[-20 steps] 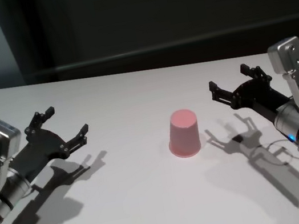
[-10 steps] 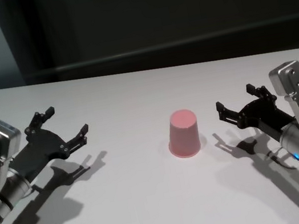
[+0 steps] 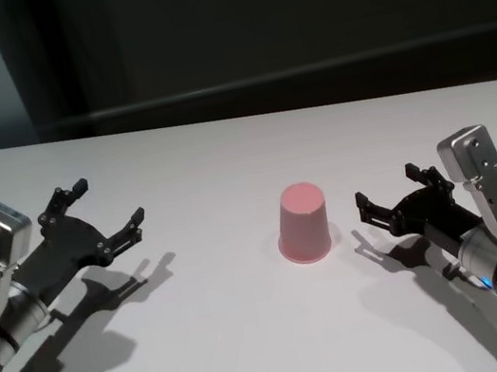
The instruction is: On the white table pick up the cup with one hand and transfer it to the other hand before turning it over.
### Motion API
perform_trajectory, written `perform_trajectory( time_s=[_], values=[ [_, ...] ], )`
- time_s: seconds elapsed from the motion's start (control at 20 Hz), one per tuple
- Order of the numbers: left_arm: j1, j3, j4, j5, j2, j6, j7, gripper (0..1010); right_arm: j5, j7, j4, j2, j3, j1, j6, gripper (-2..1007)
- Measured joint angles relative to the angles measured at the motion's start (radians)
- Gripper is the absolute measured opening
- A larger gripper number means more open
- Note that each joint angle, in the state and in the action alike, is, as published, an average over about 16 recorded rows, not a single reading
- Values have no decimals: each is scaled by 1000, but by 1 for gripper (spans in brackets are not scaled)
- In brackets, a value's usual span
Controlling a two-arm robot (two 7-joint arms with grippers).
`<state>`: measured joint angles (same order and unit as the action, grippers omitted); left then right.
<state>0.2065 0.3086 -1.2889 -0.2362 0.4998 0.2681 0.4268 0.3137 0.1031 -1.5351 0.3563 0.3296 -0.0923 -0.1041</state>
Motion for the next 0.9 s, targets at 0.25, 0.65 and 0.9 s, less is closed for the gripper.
perform_trajectory(
  time_s=[0.25,0.65,0.9],
  values=[
    [0,0,0,0,0,0,0,1002,-4,-2,0,-6,-1,6,-4,1001],
    [0,0,0,0,0,0,0,1001,-3,-2,-2,-6,-1,4,-5,1001],
    [0,0,0,0,0,0,0,1001,-2,-2,-2,-5,-1,3,-5,1001]
  ],
)
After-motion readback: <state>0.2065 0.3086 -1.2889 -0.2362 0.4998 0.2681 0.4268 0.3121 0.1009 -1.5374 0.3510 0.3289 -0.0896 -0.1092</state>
